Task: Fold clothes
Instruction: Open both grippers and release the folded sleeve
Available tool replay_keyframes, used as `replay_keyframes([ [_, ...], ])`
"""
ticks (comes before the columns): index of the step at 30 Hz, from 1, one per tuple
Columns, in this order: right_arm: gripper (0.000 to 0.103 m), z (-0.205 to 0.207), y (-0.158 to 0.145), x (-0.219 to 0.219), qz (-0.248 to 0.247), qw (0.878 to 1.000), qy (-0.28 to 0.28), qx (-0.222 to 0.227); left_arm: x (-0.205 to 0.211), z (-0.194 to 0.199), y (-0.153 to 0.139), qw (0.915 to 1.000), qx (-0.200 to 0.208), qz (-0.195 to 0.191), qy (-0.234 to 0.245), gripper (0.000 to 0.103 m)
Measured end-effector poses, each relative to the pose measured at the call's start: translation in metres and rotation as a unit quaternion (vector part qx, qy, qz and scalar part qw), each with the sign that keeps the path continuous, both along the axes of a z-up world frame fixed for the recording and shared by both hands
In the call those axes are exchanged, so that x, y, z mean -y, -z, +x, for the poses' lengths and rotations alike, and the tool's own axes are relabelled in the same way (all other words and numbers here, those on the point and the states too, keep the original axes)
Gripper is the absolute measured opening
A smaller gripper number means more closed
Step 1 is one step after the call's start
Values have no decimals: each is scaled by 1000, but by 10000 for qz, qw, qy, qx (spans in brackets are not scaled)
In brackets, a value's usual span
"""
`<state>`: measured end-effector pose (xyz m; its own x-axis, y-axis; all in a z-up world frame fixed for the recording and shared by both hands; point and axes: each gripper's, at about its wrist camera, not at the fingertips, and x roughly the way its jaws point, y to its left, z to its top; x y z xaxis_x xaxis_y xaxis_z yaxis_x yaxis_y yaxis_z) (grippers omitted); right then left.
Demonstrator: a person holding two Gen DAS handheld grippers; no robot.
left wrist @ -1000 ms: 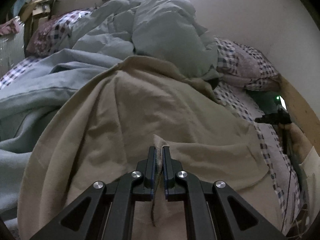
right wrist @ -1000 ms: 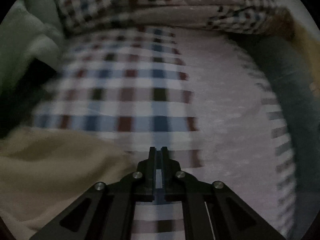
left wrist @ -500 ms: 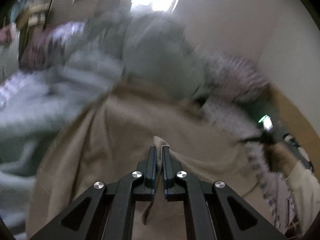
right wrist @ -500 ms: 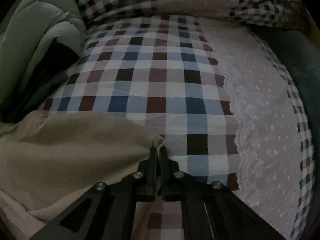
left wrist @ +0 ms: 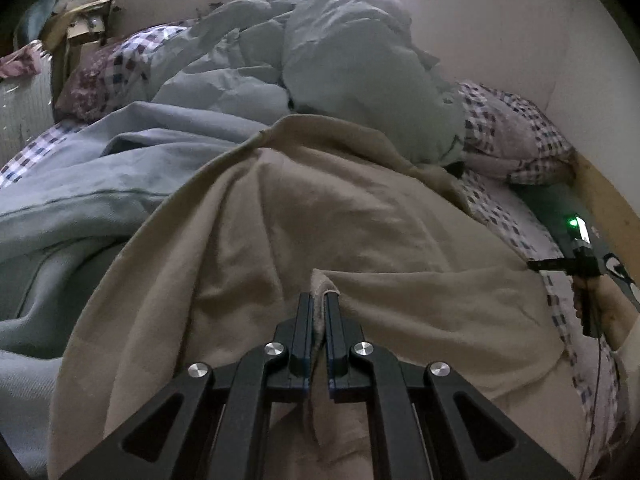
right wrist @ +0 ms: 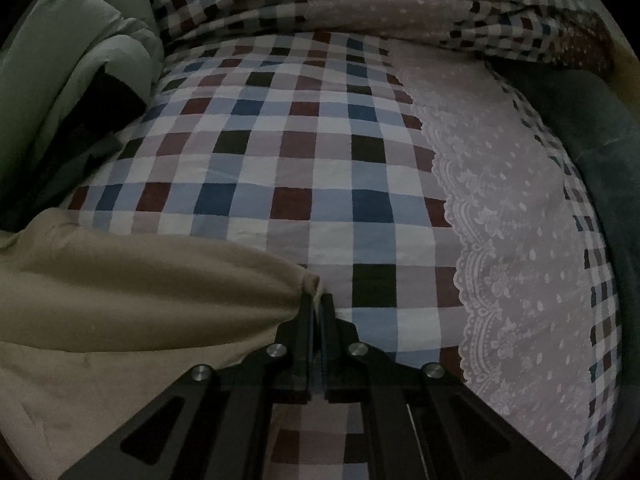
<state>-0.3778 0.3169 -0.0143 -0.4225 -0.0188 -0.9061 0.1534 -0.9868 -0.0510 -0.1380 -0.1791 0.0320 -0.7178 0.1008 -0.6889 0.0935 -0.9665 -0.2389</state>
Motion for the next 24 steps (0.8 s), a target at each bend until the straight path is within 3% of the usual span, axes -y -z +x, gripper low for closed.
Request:
replay_keyframes([
  [3, 1, 0, 0, -2, 3, 10000, -20, -10, -1, -6, 3, 9999, 126, -92, -24, 7],
  [5, 5, 1, 0, -3, 40, 10000, 12, -41, 4, -4, 3, 9996, 239, -83, -117, 22],
  [7, 17, 2, -2, -5, 52, 9999, 120, -75, 11, 2, -1, 9995, 204, -33, -244, 36],
  [9, 44, 6, -7, -10, 60, 9996, 254, -105, 18, 7, -5, 9992, 170, 17, -370, 47],
  [11, 45, 13, -17, -16, 59, 9990, 348, -268, 25, 15, -11, 9985, 111, 39, -529, 58],
  [13, 46, 23, -29, -19, 15, 9984, 390, -413, 34, 27, -22, 9968, -15, -53, -794, 59],
  [16, 47, 44, -51, -19, -85, 9970, 339, -690, 40, 46, -36, 9922, -123, -485, -1144, 59],
  [24, 50, 140, -122, -12, -629, 9888, 14, -1353, 56, 122, -78, 9893, -458, -491, -1295, 61],
])
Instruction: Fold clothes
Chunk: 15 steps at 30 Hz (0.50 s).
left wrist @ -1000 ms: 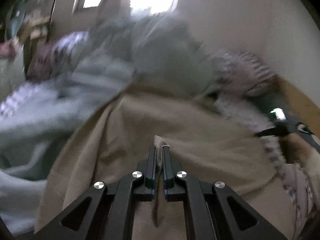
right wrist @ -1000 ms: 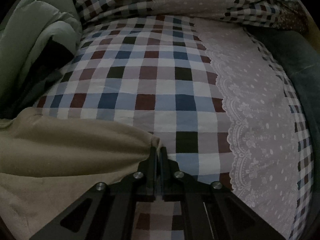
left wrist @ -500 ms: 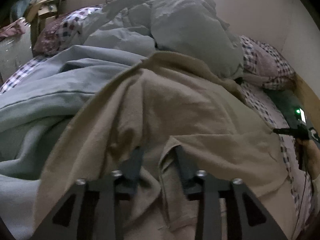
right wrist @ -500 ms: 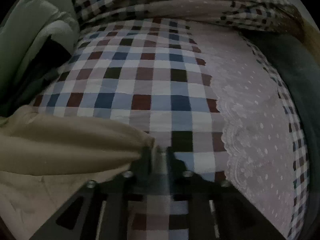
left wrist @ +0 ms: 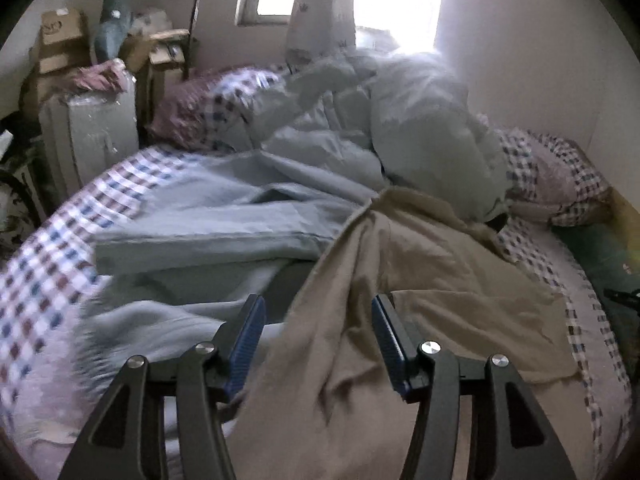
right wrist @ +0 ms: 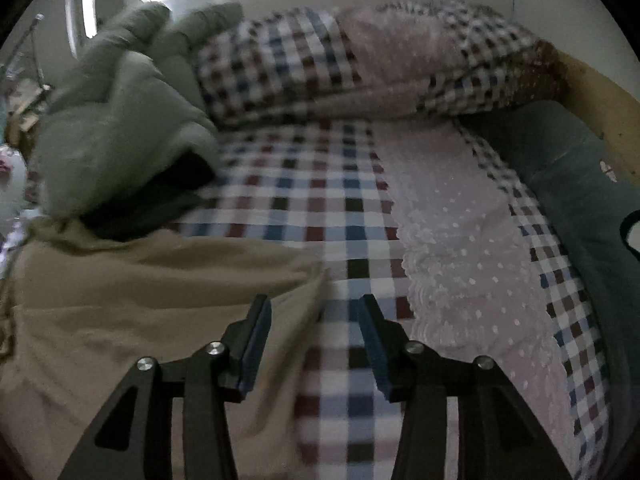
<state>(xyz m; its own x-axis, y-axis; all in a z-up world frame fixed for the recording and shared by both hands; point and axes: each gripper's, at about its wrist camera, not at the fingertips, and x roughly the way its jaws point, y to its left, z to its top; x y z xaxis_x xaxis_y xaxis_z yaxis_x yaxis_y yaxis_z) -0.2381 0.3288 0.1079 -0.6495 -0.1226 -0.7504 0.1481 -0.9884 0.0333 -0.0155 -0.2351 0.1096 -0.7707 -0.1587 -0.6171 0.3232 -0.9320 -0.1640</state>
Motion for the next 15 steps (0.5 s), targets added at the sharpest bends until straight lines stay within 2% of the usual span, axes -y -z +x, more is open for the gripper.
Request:
replay_keyframes([
  [2, 51, 28, -21, 1, -191, 9997, -99, -116, 6, 27, -16, 9997, -229, 80, -82, 74],
  [4, 51, 56, -39, 1, -330, 9990, -192, -220, 13, 53, -32, 9986, -459, 207, -149, 78],
  [8, 52, 127, -81, 4, -537, 9963, -406, -537, 20, 109, -63, 9960, -820, 302, -174, 82],
  [12, 58, 200, -119, 12, -722, 9916, -599, -894, 14, 163, -82, 9947, -1028, 40, -90, 82],
  [15, 63, 254, -142, 22, -830, 9867, -776, -1162, 8, 199, -85, 9939, -1099, -92, -37, 83],
])
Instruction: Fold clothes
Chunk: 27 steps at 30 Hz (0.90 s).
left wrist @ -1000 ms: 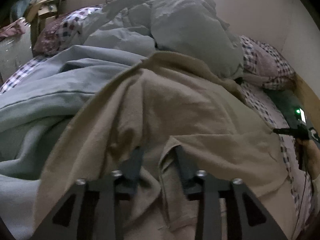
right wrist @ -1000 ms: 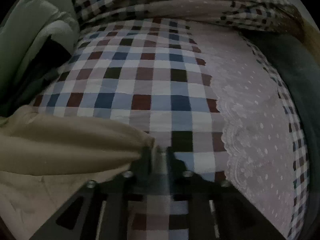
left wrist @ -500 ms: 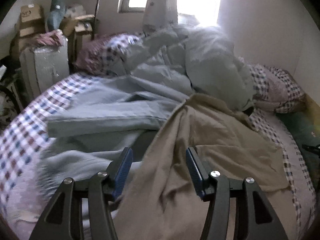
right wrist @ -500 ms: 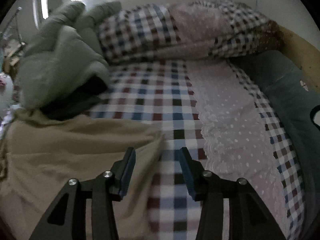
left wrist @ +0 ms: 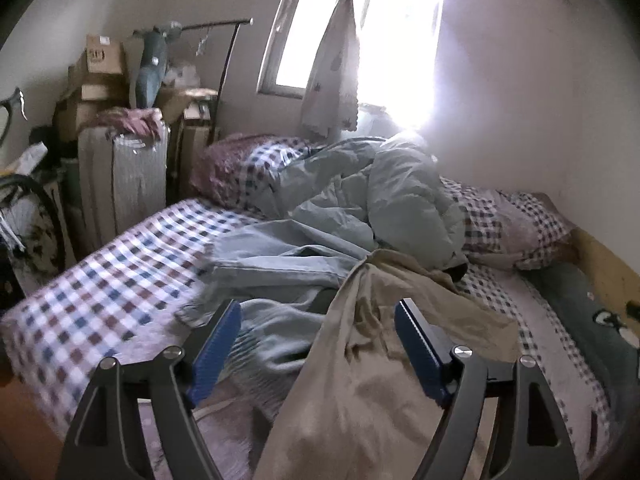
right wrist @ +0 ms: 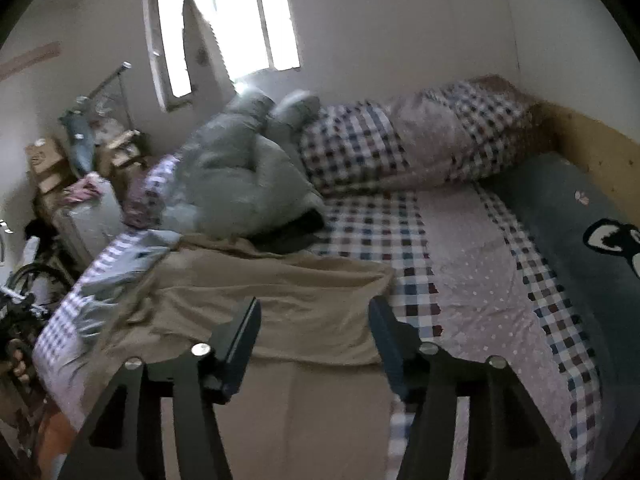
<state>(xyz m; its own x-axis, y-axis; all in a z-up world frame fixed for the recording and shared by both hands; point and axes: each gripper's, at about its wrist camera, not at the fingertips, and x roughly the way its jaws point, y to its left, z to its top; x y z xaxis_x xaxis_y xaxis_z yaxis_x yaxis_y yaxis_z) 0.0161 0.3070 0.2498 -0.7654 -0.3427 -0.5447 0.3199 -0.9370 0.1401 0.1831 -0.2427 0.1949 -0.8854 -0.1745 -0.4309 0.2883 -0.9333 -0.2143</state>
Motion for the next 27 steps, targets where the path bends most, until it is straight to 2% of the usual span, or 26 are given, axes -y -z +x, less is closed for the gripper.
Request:
replay_keyframes([
  [4, 70, 73, -20, 18, -63, 9986, -244, -455, -5, 36, 13, 9997, -3, 174, 156, 83],
  [7, 72, 115, -19, 37, -109, 9956, -571, -733, -9, 57, 30, 9990, 39, 388, 224, 83],
  [13, 74, 183, 20, 91, -161, 9878, -1174, -1007, -35, 79, 78, 9981, 338, 407, 325, 83],
  [17, 74, 208, 61, 121, -392, 9836, -1481, -952, -22, 91, 120, 9939, 280, 1061, 120, 83],
  [20, 74, 215, 94, 138, -770, 9794, -1667, -838, 2, 98, 154, 9809, 289, 1908, -240, 83],
  [24, 74, 217, 132, 159, -960, 9783, -1684, -731, 29, 110, 197, 9513, 264, 3026, -533, 83],
  [27, 74, 219, 158, 177, -799, 9779, -1852, -557, 41, 116, 219, 9308, 224, 3601, -586, 83],
])
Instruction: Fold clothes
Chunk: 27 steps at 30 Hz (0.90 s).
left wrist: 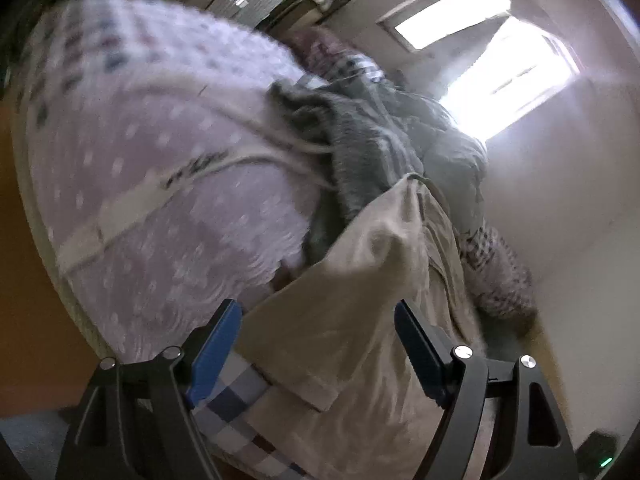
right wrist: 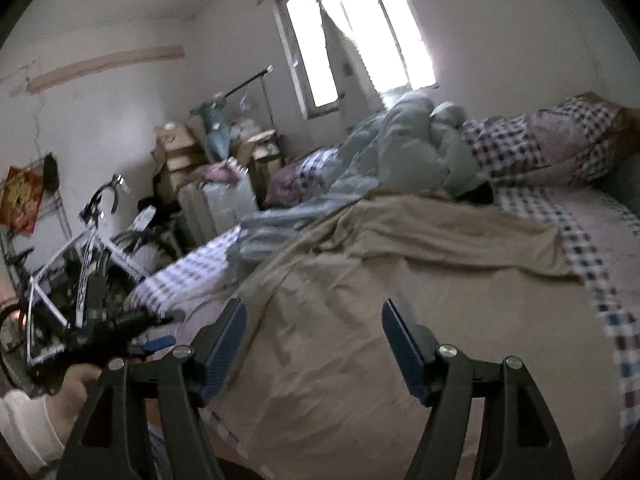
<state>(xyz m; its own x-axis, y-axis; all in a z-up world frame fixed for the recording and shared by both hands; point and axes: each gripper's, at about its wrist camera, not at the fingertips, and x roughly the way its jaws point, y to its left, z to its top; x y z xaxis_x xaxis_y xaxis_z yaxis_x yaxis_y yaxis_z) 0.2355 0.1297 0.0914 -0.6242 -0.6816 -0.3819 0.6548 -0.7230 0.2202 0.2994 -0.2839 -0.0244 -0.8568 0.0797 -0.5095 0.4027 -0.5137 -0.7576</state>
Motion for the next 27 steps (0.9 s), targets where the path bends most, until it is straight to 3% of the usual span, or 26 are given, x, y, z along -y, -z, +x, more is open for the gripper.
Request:
replay_keyframes([
  [5, 74, 6, 31, 23, 291, 9990, -257, 233, 9, 0, 26, 9974, -45, 718, -87, 83],
  [13, 74, 9, 43, 43, 536, 9974, -391, 271, 4, -24, 46, 9957, 319, 828, 263, 83],
  [16, 74, 11, 43, 45, 599, 9971, -364, 297, 6, -19, 45, 9942, 45, 1062, 177, 83],
  [20, 74, 13, 45, 51, 680, 9965, -380, 320, 7, -9, 33, 9901, -615, 1245, 206, 82],
  [22, 74, 19, 44, 53, 723, 9961, -385, 325, 4, -9, 29, 9895, -722, 1204, 343, 77],
  [25, 74, 23, 48, 64, 833, 9952, -410, 316, -1, -14, 25, 9926, -537, 948, 539, 58],
  [27, 74, 25, 52, 72, 898, 9944, -452, 322, -1, -14, 26, 9948, -294, 826, 522, 58],
])
